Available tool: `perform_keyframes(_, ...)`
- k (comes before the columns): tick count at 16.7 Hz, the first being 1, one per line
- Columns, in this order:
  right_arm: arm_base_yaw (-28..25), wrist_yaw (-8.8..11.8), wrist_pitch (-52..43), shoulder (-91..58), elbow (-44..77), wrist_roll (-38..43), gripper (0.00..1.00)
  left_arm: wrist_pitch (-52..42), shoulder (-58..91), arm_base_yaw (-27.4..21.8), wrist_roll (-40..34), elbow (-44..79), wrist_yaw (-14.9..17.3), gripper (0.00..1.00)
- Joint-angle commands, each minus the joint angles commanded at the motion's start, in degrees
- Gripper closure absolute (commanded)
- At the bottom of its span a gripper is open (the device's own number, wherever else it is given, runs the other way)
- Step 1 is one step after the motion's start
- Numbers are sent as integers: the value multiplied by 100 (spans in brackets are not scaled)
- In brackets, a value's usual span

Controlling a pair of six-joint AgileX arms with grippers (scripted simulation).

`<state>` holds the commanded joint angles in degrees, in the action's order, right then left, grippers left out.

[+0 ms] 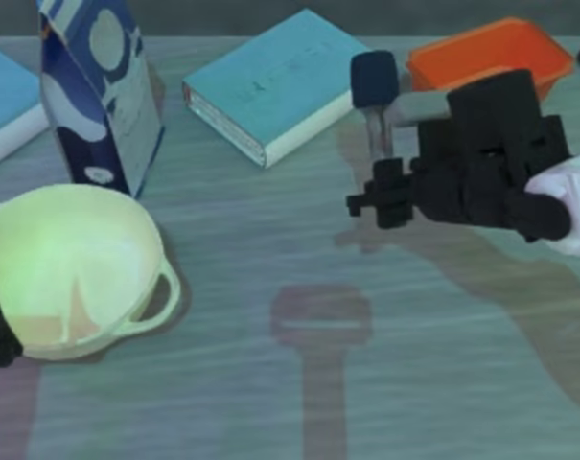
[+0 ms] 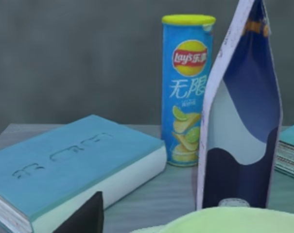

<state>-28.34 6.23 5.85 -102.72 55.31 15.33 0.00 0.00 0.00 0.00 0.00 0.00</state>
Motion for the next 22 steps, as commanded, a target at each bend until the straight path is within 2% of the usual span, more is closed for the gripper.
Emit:
perform_keyframes(6, 13, 672, 2880, 817, -790, -972, 100, 0, 0, 0, 0, 0, 0, 0)
perform_keyframes(9, 24, 900, 3697, 1174, -1020, -1314, 100, 0, 0, 0, 0, 0, 0, 0)
perform_keyframes(11, 30, 971, 3932, 1304, -1089, -1425, 100, 0, 0, 0, 0, 0, 0, 0)
perform_keyframes(17, 14, 958, 3966, 1291, -1072, -1422, 100, 0, 0, 0, 0, 0, 0, 0)
perform_keyframes(19, -140, 805, 4125, 1219, -1114, -1431, 100, 0, 0, 0, 0, 0, 0, 0)
perform_keyframes(22, -523, 443, 4503, 1050, -1230, -1439, 100, 0, 0, 0, 0, 0, 0, 0)
